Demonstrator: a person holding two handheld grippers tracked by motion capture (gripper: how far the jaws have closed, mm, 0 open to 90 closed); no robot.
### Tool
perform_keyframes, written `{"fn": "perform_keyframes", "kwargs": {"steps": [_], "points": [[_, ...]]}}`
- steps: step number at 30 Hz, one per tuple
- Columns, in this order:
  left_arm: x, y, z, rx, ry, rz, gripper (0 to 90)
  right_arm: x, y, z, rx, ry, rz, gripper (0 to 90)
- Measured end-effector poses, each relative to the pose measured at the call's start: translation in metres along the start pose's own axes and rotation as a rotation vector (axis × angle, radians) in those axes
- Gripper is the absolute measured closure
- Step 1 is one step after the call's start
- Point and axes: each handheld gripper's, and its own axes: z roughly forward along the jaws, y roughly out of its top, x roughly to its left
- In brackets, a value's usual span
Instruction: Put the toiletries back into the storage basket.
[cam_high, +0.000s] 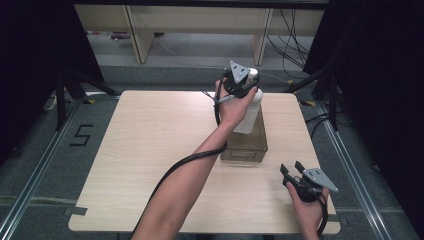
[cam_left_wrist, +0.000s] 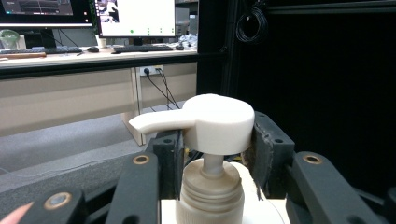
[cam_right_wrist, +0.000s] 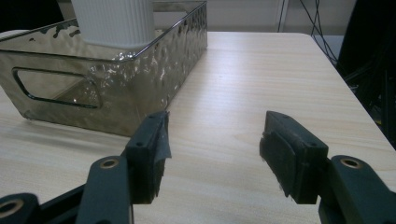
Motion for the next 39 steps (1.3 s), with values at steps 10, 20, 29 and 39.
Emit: {"fn": "perform_keyframes", "kwargs": {"steps": [10,20,29,39], "points": [[-0.002,-0.008,0.005,0.013,-0.009,-0.009,59.0,0.000,0.000,0.000,-0.001,0.002,0.001,42.0],[-0.001,-0.018,0.011,0.032,-0.005,-0.003,59.0,0.000,0.000,0.000,0.000,0.003,0.000,42.0],[-0.002,-0.025,0.016,0.038,-0.014,-0.005,59.0,0.000,0.000,0.000,0.000,0.007,0.000,42.0],[0.000,-0.034,0.018,0.038,-0.021,-0.016,58.9,0.000,0.000,0.000,-0.001,0.006,-0.003,42.1]]}}
